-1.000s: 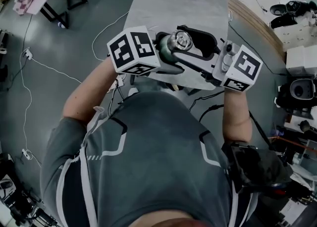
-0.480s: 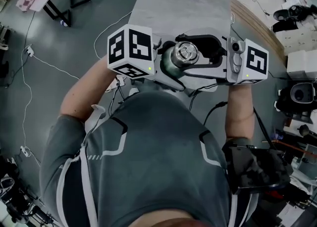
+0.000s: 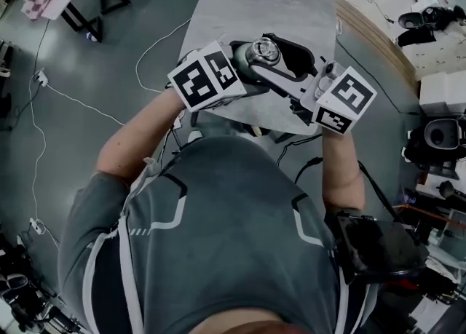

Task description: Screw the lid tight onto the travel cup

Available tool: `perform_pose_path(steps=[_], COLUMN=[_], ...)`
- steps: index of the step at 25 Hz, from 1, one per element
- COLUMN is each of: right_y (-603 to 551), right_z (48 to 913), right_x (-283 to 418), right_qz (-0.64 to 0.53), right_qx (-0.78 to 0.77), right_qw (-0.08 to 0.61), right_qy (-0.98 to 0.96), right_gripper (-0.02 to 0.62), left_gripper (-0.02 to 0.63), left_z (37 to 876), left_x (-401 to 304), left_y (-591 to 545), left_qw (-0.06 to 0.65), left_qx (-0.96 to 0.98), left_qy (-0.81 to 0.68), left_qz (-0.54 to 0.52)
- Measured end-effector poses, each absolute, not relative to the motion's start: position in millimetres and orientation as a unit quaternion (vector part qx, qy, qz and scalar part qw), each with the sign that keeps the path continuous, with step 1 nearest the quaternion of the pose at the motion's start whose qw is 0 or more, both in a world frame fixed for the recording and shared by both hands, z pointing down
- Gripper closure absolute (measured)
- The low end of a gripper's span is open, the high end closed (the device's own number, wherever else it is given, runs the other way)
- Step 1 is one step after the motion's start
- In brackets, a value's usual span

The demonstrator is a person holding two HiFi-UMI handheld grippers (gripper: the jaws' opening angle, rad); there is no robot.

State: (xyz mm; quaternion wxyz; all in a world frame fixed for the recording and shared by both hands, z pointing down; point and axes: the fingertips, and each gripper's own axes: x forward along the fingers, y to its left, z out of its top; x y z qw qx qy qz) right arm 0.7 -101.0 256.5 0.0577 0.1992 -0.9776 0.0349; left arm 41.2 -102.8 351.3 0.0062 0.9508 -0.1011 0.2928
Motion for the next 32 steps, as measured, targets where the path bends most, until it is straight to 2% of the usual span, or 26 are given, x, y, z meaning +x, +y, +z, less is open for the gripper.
perform_pose_path(steps=[5, 8, 10, 13, 17, 18, 22, 28, 32], right_y=[-107.1, -91.3, -74.9, -50.6, -33.4, -30.5, -42.3, -79.6, -95.5], right_z=[263.1, 256.5, 243.6, 220.1, 202.8, 200.8, 205.5, 238.4, 249.7], right_x=[1.3, -2.1, -2.7, -4.6, -8.2, -9.0, -5.8, -1.0, 1.7], right_qz=[0.045, 0.018, 0.023, 0.004, -0.023, -0.014, 0.013, 0.044, 0.051], right_qx=[0.234, 0.169, 0.099, 0.009, -0.055, -0.067, -0.027, 0.114, 0.186], right_qw=[0.066, 0.064, 0.035, -0.013, -0.037, -0.041, -0.041, 0.003, 0.028], right_qy=[-0.969, -0.983, -0.994, -1.0, -0.998, -0.997, -0.999, -0.992, -0.981], right_gripper=[0.325, 0.32, 0.285, 0.285, 0.292, 0.315, 0.33, 0.333, 0.333], left_gripper=[0.204, 0.204, 0.204, 0.204, 0.204, 0.204, 0.204, 0.204, 0.204], left_z=[360.0, 351.8, 338.2, 315.5, 293.3, 290.9, 296.7, 332.1, 344.3], left_x=[39.2, 41.9, 42.9, 41.1, 41.3, 41.4, 46.0, 46.1, 44.7], left_y=[-110.4, -89.3, -65.0, -34.2, -8.1, -5.7, -22.5, -66.8, -90.9], left_qw=[0.001, 0.012, 0.028, 0.044, 0.045, 0.042, 0.04, 0.055, 0.036], left_qx=[0.945, 0.959, 0.969, 0.972, 0.966, 0.966, 0.972, 0.969, 0.961], left_qy=[-0.115, -0.045, 0.027, 0.115, 0.185, 0.189, 0.137, 0.017, -0.054], left_qz=[0.307, 0.281, 0.245, 0.202, 0.175, 0.173, 0.188, 0.242, 0.269])
